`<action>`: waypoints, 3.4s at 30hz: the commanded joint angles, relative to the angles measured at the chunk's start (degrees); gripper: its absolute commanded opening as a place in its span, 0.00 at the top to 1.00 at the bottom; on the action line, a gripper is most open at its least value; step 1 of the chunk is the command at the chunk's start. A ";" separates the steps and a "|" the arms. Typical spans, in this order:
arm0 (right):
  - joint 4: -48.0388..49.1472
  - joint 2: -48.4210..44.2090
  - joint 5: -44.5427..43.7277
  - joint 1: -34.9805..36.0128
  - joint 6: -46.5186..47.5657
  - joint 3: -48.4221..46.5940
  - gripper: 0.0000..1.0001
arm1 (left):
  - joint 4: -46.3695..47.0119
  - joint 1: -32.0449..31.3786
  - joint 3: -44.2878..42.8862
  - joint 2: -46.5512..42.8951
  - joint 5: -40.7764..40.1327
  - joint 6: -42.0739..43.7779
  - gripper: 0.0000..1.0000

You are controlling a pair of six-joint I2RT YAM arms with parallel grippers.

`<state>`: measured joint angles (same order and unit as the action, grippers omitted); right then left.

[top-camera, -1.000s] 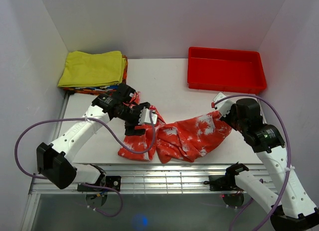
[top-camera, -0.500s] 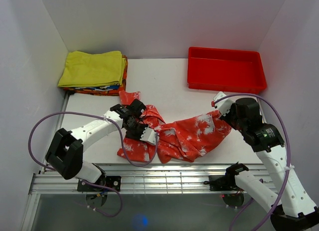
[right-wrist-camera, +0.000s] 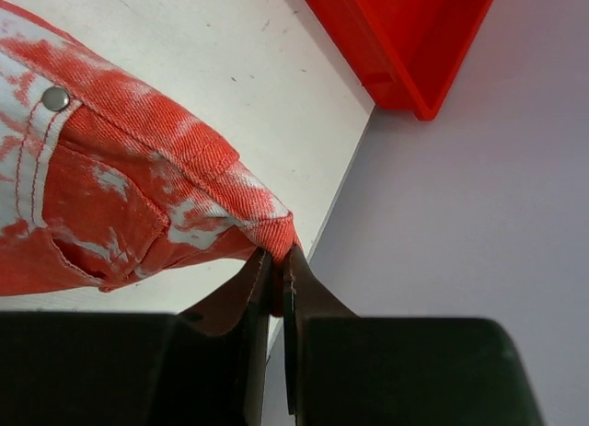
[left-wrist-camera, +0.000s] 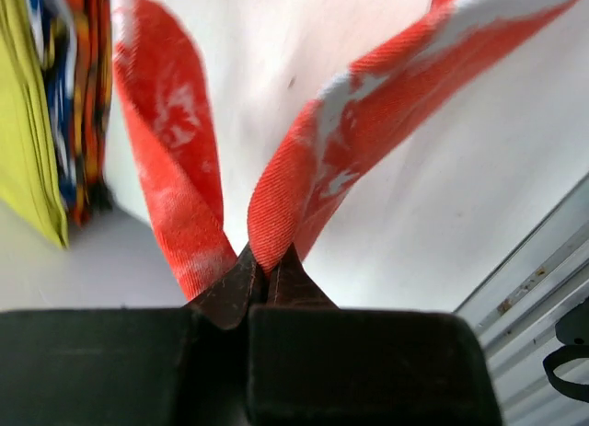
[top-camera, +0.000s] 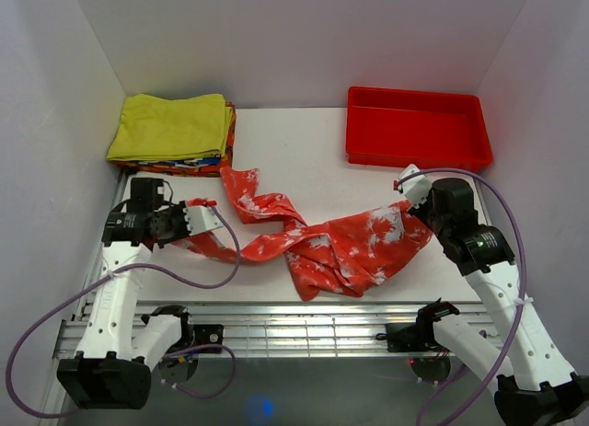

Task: Fold and stack the trousers
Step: Flatten the trousers out

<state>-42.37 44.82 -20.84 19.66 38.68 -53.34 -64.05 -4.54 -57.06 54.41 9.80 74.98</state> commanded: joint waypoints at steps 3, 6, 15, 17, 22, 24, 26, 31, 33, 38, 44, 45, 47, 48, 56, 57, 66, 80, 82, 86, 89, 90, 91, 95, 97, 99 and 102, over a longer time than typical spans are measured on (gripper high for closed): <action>8.97 -0.08 -4.56 -6.02 3.16 -0.09 0.92 | 6.90 15.15 2.19 -1.76 -2.50 -0.71 1.00; 11.08 0.36 -3.95 -9.97 3.86 -0.71 0.92 | 15.23 24.52 7.55 -1.68 -5.58 -0.10 1.00; 13.19 0.63 7.29 -23.52 4.66 -4.05 0.92 | 20.65 51.81 0.21 14.83 8.18 -2.63 1.00; 13.19 0.01 8.62 -24.14 4.48 -4.05 0.92 | 15.92 54.97 -6.27 18.09 12.76 -3.78 1.00; 13.10 -1.92 11.96 -24.49 4.22 -4.58 0.92 | 9.91 56.30 -13.25 16.35 26.48 -4.84 1.00; 13.10 -2.54 11.97 -24.49 3.95 -5.01 0.92 | 10.17 56.30 -12.82 12.05 30.17 -4.93 1.00; 13.10 -3.59 11.44 -24.49 3.86 -5.37 0.92 | 11.31 56.30 -12.38 8.97 34.74 -7.20 1.00; 13.63 -4.83 10.39 -24.58 3.25 -7.91 0.92 | 21.50 56.30 -11.41 0.19 44.32 -17.22 1.00; 15.64 -3.69 6.54 -24.58 3.25 -8.09 0.92 | 24.48 56.04 -11.85 -0.71 51.96 -21.62 1.00; 18.90 -0.61 4.06 -24.76 5.35 -4.68 0.92 | 38.18 47.10 -10.98 -1.24 54.47 -36.55 1.00; 22.59 2.55 2.47 -26.25 7.20 1.22 0.92 | 42.61 15.04 -16.66 10.67 28.89 -43.06 1.00; 22.86 3.69 2.56 -26.34 7.20 1.66 0.92 | 41.39 12.91 -20.42 13.24 27.22 -44.03 1.00; 23.55 5.01 3.08 -26.69 7.20 1.66 0.92 | 40.85 6.42 -23.52 17.72 22.12 -46.06 1.00; 24.26 5.54 4.04 -27.30 7.29 2.18 0.92 | 41.02 4.73 -25.37 21.31 20.62 -46.24 1.00; 31.73 14.67 3.88 -28.97 9.31 3.51 0.92 | 47.61 -6.36 -26.43 34.78 4.71 -47.38 1.00; 32.78 16.86 3.79 -29.67 9.23 3.33 0.92 | 48.05 -6.45 -27.05 36.19 3.48 -48.60 1.00; 34.29 27.24 5.28 -30.47 6.51 -2.29 0.92 | 29.21 -7.59 -38.56 45.96 6.10 -47.92 0.53; 29.19 35.16 5.64 -30.56 2.19 -9.24 0.92 | 11.76 -9.96 -21.34 35.93 21.32 -22.43 0.32; 28.66 35.07 5.81 -30.47 2.19 -9.32 0.92 | 12.98 -10.67 -20.47 38.73 19.21 -22.33 0.34; 28.22 34.90 5.81 -30.56 2.19 -9.32 0.92 | 22.27 -11.72 -19.67 42.17 15.86 -24.44 0.35; 27.78 34.64 5.81 -30.56 2.37 -9.59 0.92 | 22.05 -12.68 -22.03 45.41 17.18 -23.39 0.35; 27.69 34.55 5.90 -30.56 2.46 -9.67 0.92 | 21.26 -12.95 -22.65 46.30 17.35 -22.78 0.36; 27.69 34.63 5.73 -30.56 2.54 -9.85 0.92 | 20.29 -13.30 -23.18 47.18 17.79 -21.21 0.37; 27.69 35.16 5.55 -30.56 2.46 -10.47 0.92 | 19.14 -14.01 -23.01 49.91 17.45 -19.96 0.42; 27.69 35.42 5.55 -30.56 2.46 -10.90 0.92 | 19.14 -14.01 -22.31 51.14 16.31 -19.79 0.52; 27.69 35.78 5.20 -30.56 2.63 -11.26 0.92 | 17.21 -14.01 -21.61 51.14 14.64 -18.65 0.66; 27.69 35.78 4.84 -30.65 3.60 -12.14 0.92 | 8.88 -13.49 -20.99 47.99 14.71 -16.54 0.94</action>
<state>-16.80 80.75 -15.07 -10.72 42.19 -61.84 -47.18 -18.22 -78.43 106.15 24.36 55.29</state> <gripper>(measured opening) 0.099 0.110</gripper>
